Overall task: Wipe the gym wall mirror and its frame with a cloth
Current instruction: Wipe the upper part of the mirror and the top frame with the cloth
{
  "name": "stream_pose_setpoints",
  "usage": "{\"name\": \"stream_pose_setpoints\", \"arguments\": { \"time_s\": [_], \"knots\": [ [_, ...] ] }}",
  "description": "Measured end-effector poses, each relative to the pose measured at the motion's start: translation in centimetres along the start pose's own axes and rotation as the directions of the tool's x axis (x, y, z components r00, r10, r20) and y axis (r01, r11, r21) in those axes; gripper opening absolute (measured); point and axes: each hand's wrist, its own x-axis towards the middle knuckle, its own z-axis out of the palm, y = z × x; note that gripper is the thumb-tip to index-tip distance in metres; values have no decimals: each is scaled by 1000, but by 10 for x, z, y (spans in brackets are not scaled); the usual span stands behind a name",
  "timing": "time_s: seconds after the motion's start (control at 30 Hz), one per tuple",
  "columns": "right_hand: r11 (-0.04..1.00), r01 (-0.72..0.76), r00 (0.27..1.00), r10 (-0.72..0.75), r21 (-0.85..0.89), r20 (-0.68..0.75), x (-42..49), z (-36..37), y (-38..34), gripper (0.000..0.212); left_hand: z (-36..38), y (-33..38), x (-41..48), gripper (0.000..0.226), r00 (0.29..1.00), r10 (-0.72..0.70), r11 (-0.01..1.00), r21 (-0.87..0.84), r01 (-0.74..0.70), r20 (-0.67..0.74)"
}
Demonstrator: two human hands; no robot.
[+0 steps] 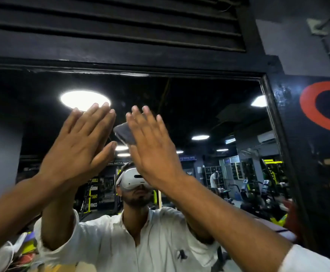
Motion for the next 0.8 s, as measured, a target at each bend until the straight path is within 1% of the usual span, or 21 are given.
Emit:
{"name": "stream_pose_setpoints", "arguments": {
  "time_s": [0.03, 0.07, 0.1, 0.13, 0.17, 0.23, 0.27, 0.3, 0.33, 0.4, 0.43, 0.47, 0.5, 0.53, 0.57, 0.6, 0.63, 0.7, 0.73, 0.77, 0.8],
  "knots": [
    [996, 91, 995, -91, 2, 37, -5, -5, 6, 70, 0, 0, -1, 74, 1000, 3, 1000, -4, -3, -4],
    [992, 129, 990, -129, -7, 58, -5, -13, 21, 71, 0, 0, -1, 74, 1000, 7, 1000, 1, -7, -6],
    [996, 90, 994, -90, -10, 57, 0, -17, 43, 71, 0, 0, -1, 74, 1000, 10, 1000, 10, -10, -3],
    [1000, -15, 1000, 15, -6, 22, 8, -24, 66, 69, 0, 0, -1, 74, 1000, 12, 1000, 19, -12, -1],
    [986, -165, 985, 165, 10, -43, 20, -27, 91, 66, 1, 0, -1, 74, 1000, 10, 1000, 27, -10, -1],
    [898, -439, 886, 438, 27, -150, 43, -27, 114, 63, 2, 1, -2, 74, 1000, 2, 999, 39, -2, 2],
    [859, -512, 838, 503, 14, -211, 54, -21, 104, 63, 3, 1, -2, 74, 1000, 0, 999, 40, 0, 4],
    [854, -520, 824, 501, -5, -265, 60, -10, 84, 63, 3, 1, -1, 74, 1000, 0, 999, 38, 0, 5],
    [887, -462, 859, 439, -28, -261, 61, -2, 58, 64, 3, 0, -1, 74, 1000, 3, 999, 37, -3, 3],
    [979, -192, 977, 184, -70, -106, 45, 4, 4, 67, 2, 0, 0, 74, 1000, 10, 1000, 24, -10, 0],
    [997, -45, 999, 45, -55, -15, 32, 2, -11, 68, 2, 0, 0, 74, 1000, 13, 1000, 11, -13, -1],
    [998, 43, 998, -41, -38, 53, 22, -6, -12, 69, 1, -1, -1, 74, 1000, 12, 1000, -1, -12, -2],
    [996, 81, 993, -78, -33, 89, 15, -11, 2, 71, 0, -1, -1, 74, 1000, 10, 1000, -5, -10, -2],
    [998, 57, 994, -53, -38, 96, 11, -15, 23, 73, 0, -2, -1, 74, 1000, 11, 1000, -1, -11, -3],
    [999, -25, 996, 28, -35, 84, 7, -20, 48, 75, 0, -2, -1, 74, 1000, 14, 1000, 9, -14, -3],
    [988, -150, 988, 152, -38, 40, 2, -24, 77, 73, 0, -1, -1, 74, 1000, 15, 1000, 20, -15, -2],
    [955, -294, 956, 293, -30, -25, -3, -30, 103, 69, 1, -1, -2, 74, 1000, 12, 999, 29, -12, -2],
    [856, -517, 849, 515, 14, -122, -21, -37, 133, 64, 2, 1, -1, 74, 1000, 3, 999, 41, -3, -4],
    [819, -574, 808, 572, 32, -141, -30, -36, 128, 64, 2, 2, -1, 74, 1000, 3, 999, 45, -3, -3],
    [809, -587, 796, 586, 42, -149, -40, -30, 111, 65, 2, 2, -1, 74, 1000, 3, 999, 47, -3, -2],
    [835, -547, 825, 549, 51, -137, -51, -25, 87, 65, 2, 2, -1, 74, 1000, 2, 999, 48, -2, -3]
  ]
}}
